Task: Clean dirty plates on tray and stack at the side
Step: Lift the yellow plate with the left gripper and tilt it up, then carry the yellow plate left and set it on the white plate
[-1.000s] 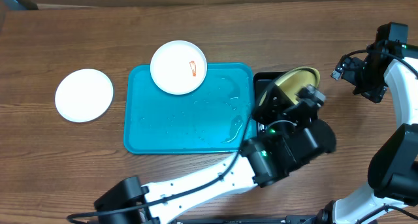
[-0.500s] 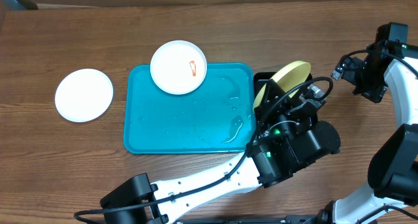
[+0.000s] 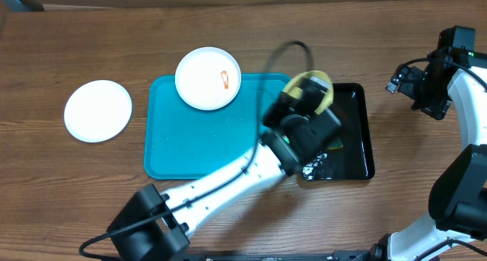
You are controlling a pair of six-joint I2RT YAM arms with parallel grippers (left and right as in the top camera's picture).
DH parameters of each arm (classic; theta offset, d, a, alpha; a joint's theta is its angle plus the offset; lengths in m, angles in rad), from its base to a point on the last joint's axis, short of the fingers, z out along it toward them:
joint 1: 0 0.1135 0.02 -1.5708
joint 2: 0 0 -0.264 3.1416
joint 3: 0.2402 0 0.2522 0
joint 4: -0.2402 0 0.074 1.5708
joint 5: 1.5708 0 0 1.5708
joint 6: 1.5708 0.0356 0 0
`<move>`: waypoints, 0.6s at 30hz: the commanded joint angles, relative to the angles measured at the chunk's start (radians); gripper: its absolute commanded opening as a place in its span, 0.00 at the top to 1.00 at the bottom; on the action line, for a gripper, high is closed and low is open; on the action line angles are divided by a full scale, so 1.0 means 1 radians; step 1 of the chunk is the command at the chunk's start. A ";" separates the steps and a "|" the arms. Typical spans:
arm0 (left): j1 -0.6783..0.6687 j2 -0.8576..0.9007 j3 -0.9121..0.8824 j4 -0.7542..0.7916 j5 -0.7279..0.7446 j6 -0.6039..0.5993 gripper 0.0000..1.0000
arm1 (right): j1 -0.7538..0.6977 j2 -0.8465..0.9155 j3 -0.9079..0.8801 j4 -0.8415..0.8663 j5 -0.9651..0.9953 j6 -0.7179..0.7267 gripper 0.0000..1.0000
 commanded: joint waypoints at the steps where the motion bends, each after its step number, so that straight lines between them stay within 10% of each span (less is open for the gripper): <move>1: 0.172 -0.016 0.017 -0.048 0.416 -0.208 0.96 | -0.002 -0.013 0.004 0.005 0.007 0.007 0.00; 11: 0.790 -0.016 0.017 -0.213 1.155 -0.212 0.96 | -0.002 -0.013 0.004 0.005 0.006 0.007 0.00; 18: 1.207 -0.016 0.016 -0.373 1.157 -0.178 0.96 | -0.002 -0.013 0.004 0.005 0.006 0.007 0.00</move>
